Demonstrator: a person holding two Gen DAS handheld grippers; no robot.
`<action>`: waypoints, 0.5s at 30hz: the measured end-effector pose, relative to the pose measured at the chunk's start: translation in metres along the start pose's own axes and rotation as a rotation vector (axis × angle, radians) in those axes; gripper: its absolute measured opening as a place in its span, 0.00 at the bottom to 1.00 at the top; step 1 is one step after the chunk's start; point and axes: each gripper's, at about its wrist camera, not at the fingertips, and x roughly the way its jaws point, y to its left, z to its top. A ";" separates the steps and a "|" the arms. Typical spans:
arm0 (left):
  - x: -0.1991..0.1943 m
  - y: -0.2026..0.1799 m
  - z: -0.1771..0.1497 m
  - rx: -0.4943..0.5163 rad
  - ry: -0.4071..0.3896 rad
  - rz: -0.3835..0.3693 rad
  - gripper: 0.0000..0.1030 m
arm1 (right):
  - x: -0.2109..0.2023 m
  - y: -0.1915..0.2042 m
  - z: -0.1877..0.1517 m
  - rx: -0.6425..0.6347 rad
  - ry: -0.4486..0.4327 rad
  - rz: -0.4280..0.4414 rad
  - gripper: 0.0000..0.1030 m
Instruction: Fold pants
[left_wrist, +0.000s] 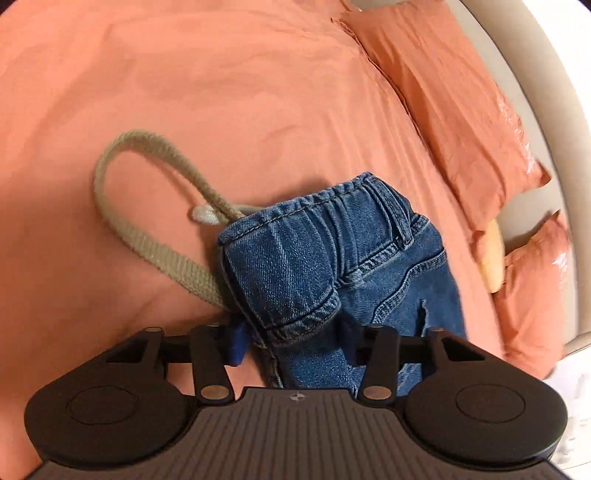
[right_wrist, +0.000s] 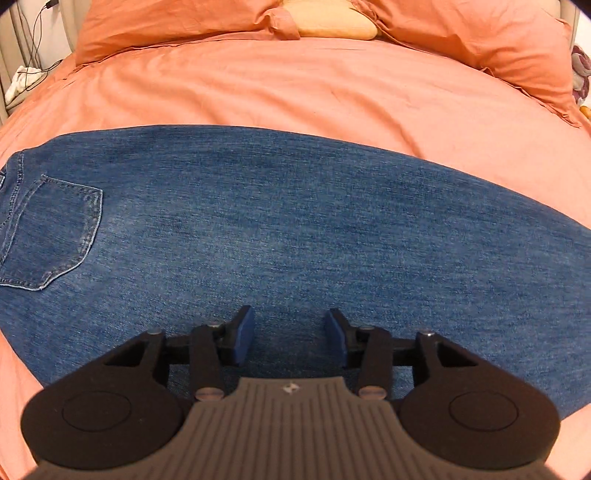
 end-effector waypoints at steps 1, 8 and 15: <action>-0.003 -0.007 -0.001 0.029 -0.012 0.026 0.41 | -0.001 -0.001 -0.001 0.006 0.000 -0.007 0.42; -0.048 -0.064 -0.015 0.299 -0.155 0.092 0.29 | -0.011 -0.001 -0.009 0.013 -0.013 -0.023 0.42; -0.014 -0.051 -0.017 0.296 -0.088 0.204 0.30 | -0.035 -0.003 -0.029 0.012 -0.024 0.011 0.42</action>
